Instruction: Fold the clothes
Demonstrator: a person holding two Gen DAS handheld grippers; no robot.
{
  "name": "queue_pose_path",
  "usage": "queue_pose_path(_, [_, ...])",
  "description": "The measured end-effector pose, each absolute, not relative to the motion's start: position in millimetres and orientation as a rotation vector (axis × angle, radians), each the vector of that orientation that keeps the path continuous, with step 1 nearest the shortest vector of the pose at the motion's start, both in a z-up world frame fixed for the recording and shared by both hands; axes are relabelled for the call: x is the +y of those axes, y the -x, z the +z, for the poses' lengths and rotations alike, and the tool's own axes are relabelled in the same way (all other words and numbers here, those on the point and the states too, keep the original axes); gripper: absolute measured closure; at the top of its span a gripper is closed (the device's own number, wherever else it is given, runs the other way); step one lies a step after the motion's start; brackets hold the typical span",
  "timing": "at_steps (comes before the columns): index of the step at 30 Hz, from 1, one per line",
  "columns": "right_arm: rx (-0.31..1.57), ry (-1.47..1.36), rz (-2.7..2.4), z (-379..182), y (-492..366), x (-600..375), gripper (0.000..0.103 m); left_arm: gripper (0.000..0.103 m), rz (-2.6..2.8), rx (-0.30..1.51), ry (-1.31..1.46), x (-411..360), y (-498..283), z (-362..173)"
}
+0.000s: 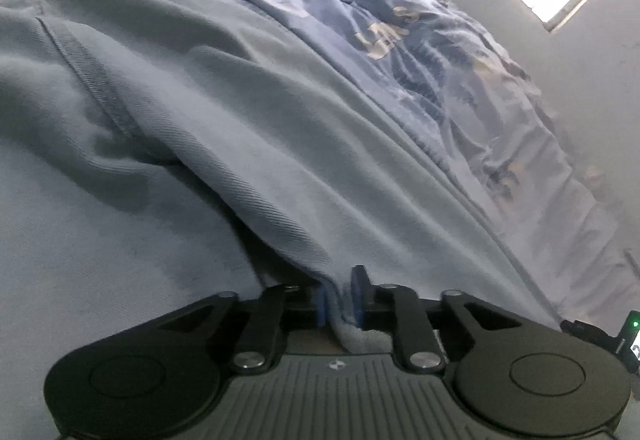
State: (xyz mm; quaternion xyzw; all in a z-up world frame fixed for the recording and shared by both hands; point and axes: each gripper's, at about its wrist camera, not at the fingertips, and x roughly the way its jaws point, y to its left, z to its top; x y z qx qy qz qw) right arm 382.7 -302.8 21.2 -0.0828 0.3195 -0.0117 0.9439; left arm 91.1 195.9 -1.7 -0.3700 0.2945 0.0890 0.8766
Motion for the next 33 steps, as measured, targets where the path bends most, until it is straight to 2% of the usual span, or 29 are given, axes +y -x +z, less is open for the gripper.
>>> queue_pose_path(2, [0.639,0.141,-0.045,34.5,-373.0,-310.7,0.068,0.056,0.157,0.597,0.777,192.2,-90.6,0.9])
queue_pose_path(4, [0.626,0.109,-0.062,48.6,-362.3,-319.0,0.068,0.040,0.132,0.581,0.780,188.1,-90.1,3.7])
queue_pose_path(8, [0.588,0.010,-0.046,88.9,-325.3,-334.2,0.066,0.027,0.118,0.561,0.794,183.5,-87.7,7.8])
queue_pose_path(13, [0.503,-0.040,0.027,155.9,-247.4,-343.1,0.064,0.022,0.097,0.507,0.899,190.7,-72.8,16.4])
queue_pose_path(16, [0.446,-0.033,0.066,198.7,-186.3,-349.6,0.057,0.020,0.071,0.447,0.941,195.9,-55.3,30.3])
queue_pose_path(26, [0.252,-0.060,0.161,320.7,49.6,-365.5,0.052,0.013,-0.073,0.250,0.809,210.1,38.7,111.2])
queue_pose_path(30, [0.145,-0.052,0.167,348.5,138.3,-362.7,0.038,0.010,-0.015,0.233,0.706,218.9,89.0,139.2])
queue_pose_path(33, [0.131,-0.074,0.173,345.3,175.7,-352.0,0.036,0.010,0.032,0.259,0.638,220.6,116.1,157.9])
